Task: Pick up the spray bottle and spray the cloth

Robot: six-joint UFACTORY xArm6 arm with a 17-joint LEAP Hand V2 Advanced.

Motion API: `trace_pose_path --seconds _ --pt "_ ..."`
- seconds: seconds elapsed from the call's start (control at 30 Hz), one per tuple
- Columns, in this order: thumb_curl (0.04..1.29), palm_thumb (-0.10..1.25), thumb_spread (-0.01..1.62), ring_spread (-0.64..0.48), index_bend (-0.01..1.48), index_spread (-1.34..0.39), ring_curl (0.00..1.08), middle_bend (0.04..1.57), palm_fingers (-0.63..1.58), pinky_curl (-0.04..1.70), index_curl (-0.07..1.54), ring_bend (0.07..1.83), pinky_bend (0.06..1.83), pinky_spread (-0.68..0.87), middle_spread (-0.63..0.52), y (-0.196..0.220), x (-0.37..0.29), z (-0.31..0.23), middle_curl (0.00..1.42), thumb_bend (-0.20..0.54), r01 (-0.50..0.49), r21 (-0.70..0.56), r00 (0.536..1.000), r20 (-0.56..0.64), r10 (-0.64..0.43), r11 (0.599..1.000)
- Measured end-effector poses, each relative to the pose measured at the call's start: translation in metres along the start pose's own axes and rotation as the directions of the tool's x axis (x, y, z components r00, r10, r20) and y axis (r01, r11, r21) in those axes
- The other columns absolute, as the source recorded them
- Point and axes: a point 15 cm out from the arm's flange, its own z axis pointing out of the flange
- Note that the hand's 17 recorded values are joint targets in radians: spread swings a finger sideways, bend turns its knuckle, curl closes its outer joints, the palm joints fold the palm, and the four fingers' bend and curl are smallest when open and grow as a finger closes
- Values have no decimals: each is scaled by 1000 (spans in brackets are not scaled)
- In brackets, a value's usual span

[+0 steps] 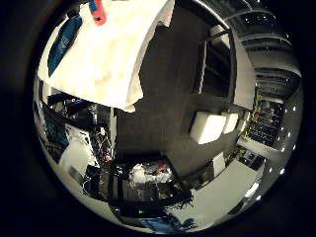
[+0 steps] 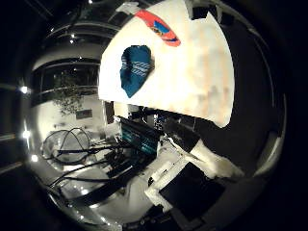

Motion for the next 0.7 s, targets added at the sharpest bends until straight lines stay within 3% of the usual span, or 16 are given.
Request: trace_pose_path --seconds 0.4,0.7 --pt "302 553 1076 19 168 -270 384 393 278 555 376 668 454 180 -4 -27 -24 -8 417 -29 -37 89 996 83 29 995" --pt "291 503 1078 98 153 -210 355 376 177 515 319 630 517 330 48 -50 -30 -9 403 -23 -185 248 940 325 98 951"
